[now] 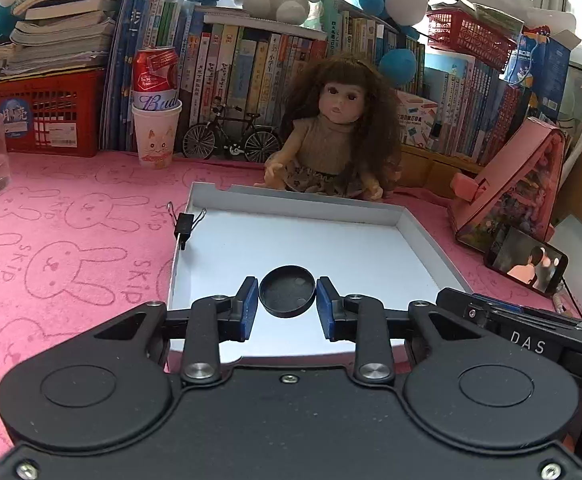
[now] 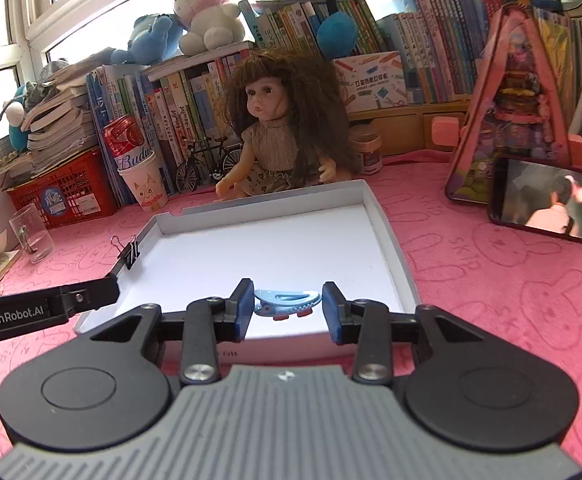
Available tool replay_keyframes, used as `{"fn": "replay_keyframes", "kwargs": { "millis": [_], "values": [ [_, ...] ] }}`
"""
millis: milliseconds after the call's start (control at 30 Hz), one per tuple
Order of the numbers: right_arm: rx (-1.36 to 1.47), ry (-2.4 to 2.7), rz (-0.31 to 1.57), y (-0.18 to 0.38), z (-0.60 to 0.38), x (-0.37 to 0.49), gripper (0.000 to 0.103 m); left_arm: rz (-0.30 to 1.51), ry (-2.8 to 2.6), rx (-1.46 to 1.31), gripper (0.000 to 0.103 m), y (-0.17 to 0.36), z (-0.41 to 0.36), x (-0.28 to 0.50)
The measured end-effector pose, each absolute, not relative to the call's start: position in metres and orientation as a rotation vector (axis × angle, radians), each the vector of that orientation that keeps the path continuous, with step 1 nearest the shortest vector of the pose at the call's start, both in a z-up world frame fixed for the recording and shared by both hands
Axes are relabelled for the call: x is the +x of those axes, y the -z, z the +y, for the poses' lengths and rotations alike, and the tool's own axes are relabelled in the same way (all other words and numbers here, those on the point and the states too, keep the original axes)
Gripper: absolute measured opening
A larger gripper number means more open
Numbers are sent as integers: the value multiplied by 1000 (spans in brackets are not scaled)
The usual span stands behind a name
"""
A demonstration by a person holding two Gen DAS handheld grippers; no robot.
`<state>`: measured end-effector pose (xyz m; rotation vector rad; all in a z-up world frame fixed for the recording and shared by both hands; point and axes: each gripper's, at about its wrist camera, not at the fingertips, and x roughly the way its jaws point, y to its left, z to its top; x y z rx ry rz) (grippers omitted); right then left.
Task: Organize rigid objects
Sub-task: 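Carry the black lid with the left tool while the right tool carries the blue clip into the tray, then open the left tool to drop the lid while the right tool releases the clip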
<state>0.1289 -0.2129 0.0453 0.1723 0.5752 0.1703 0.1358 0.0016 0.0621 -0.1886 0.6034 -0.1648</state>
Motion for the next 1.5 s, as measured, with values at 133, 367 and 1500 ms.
{"fn": "replay_keyframes", "kwargs": {
  "millis": [133, 367, 1500],
  "values": [
    [147, -160, 612, -39, -212, 155, 43, 642, 181, -198, 30, -57, 0, 168],
    [215, -174, 717, -27, -217, 198, 43, 722, 166, -133, 30, -38, -15, 207],
    [242, -152, 762, -13, -217, 207, 63, 805, 149, -94, 42, -16, -27, 210]
  ]
}}
